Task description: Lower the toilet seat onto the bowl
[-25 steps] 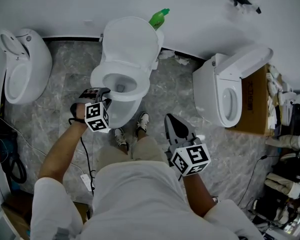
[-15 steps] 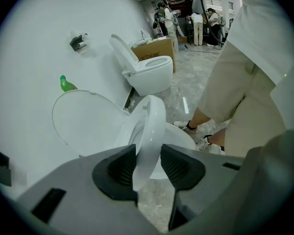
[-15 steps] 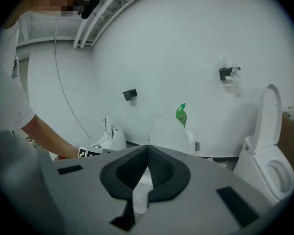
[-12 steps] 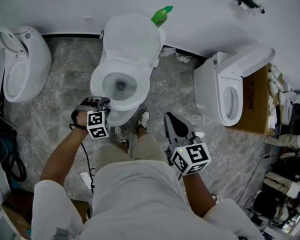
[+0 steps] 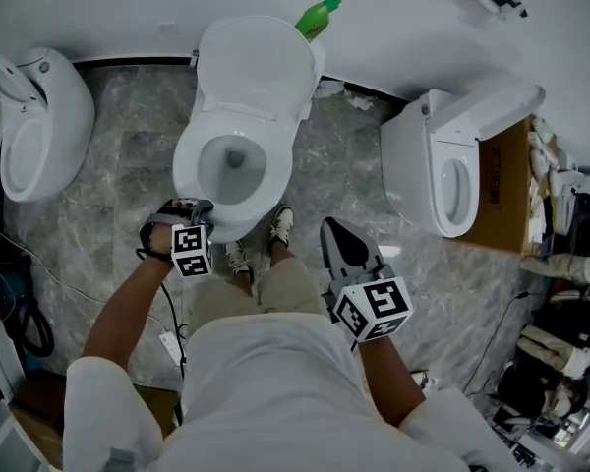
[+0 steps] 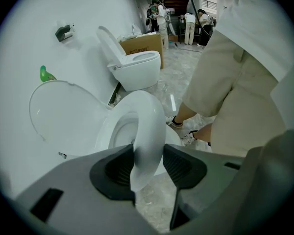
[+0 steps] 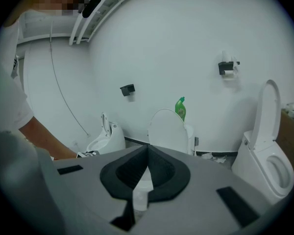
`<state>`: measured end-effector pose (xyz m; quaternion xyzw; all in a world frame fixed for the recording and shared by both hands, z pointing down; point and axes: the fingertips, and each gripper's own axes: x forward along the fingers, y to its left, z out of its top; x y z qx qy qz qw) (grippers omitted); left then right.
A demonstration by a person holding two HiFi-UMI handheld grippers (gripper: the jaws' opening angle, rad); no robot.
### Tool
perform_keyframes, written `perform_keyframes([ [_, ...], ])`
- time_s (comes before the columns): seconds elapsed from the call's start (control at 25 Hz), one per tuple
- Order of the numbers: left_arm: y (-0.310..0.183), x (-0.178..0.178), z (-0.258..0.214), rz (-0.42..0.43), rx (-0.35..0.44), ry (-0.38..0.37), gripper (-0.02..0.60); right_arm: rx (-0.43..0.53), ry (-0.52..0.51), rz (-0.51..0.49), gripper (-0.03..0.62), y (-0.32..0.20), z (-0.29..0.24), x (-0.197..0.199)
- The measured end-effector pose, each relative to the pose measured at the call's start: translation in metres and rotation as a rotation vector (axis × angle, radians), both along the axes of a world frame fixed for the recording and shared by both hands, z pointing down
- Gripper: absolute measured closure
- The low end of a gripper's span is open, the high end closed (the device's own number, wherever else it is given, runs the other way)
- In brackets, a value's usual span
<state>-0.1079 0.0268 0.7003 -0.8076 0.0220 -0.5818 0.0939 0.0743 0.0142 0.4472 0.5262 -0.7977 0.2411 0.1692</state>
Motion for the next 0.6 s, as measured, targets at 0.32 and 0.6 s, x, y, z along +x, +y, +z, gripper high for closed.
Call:
perform_keyframes([
  [0.32, 0.022, -0.005, 0.03, 0.017, -0.028, -0.036, 0.391, -0.038, 0.013, -0.017, 0.597, 0.005, 0.015, -0.005],
  [0.6, 0.038, -0.008, 0.057, -0.017, -0.105, -0.064, 0.382, -0.06, 0.016, -0.037, 0.597, 0.002, 0.026, -0.008],
])
